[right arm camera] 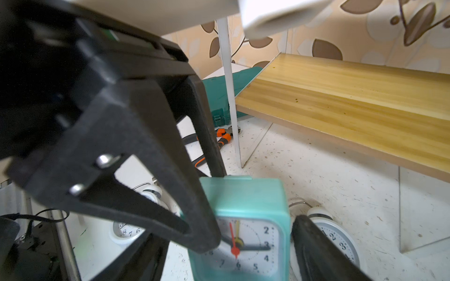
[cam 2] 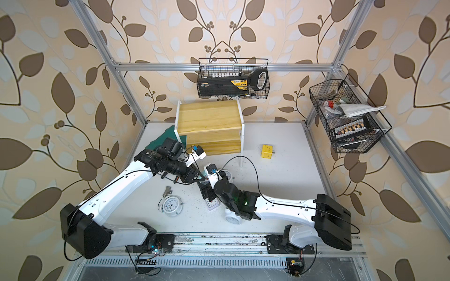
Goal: Place the alarm clocks on the shelf by style
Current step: Pick up the alarm from the center of the board.
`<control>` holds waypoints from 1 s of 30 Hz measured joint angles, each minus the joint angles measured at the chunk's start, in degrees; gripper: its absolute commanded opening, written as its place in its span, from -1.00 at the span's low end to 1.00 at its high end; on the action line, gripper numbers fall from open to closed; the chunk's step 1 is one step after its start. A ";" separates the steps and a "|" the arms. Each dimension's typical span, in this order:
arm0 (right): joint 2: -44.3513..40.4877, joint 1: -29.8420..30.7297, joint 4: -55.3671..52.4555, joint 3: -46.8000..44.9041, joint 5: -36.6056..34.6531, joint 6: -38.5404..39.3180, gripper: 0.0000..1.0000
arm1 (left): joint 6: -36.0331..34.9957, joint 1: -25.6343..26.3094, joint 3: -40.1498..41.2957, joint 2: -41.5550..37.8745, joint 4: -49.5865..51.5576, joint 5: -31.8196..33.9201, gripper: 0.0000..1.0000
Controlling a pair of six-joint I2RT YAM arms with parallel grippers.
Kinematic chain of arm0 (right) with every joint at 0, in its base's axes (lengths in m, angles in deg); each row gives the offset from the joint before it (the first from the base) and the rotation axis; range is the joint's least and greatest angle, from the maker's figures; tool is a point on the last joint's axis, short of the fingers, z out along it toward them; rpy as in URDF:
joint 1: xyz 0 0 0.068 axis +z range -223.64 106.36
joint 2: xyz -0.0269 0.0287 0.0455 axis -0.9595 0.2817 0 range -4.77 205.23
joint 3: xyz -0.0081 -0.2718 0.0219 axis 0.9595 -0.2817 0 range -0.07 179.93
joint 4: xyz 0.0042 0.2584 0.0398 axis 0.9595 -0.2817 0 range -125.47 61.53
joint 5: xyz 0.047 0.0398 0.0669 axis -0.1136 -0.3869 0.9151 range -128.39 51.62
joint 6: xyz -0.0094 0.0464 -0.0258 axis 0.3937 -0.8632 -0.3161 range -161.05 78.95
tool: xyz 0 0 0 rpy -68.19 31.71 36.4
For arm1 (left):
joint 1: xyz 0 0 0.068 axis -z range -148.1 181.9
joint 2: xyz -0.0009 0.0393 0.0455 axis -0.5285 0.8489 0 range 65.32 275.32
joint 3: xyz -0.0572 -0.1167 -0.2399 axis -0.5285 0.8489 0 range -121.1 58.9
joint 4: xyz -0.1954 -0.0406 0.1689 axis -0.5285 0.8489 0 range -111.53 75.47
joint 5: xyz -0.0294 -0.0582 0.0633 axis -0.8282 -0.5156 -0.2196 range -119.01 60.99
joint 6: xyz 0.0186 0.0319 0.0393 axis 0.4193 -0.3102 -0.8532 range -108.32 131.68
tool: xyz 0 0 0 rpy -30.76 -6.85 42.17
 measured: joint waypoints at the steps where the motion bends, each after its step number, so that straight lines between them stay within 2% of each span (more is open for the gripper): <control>1: 0.35 0.00 -0.13 0.15 -0.28 0.07 0.49 | -0.02 -0.02 0.00 0.00 -0.04 -0.11 -0.49; 8: 1.31 0.17 -0.92 0.48 -1.73 1.09 0.06 | 0.04 -0.04 0.00 0.04 -0.15 -0.09 -0.42; 12: 1.31 0.26 -0.90 0.48 -1.90 1.44 -0.05 | -0.04 -0.04 0.00 0.04 -0.15 -0.09 -0.30; 15: 1.31 0.26 -0.81 0.48 -1.88 1.46 -0.08 | -0.13 -0.37 0.00 0.04 -0.15 -0.26 -0.13; 20: 1.31 0.26 -0.52 0.42 -1.51 1.53 -0.11 | -0.79 -1.18 0.00 -0.04 -0.20 -0.55 0.29; 27: 1.38 -0.07 2.91 -0.33 -1.70 1.97 -0.14 | -2.12 -5.62 0.02 -2.23 -0.13 -0.66 0.37; 30: 1.97 -0.76 4.83 -0.33 -2.19 2.14 -0.07 | -2.60 -7.82 0.09 -3.61 -0.17 -0.79 0.40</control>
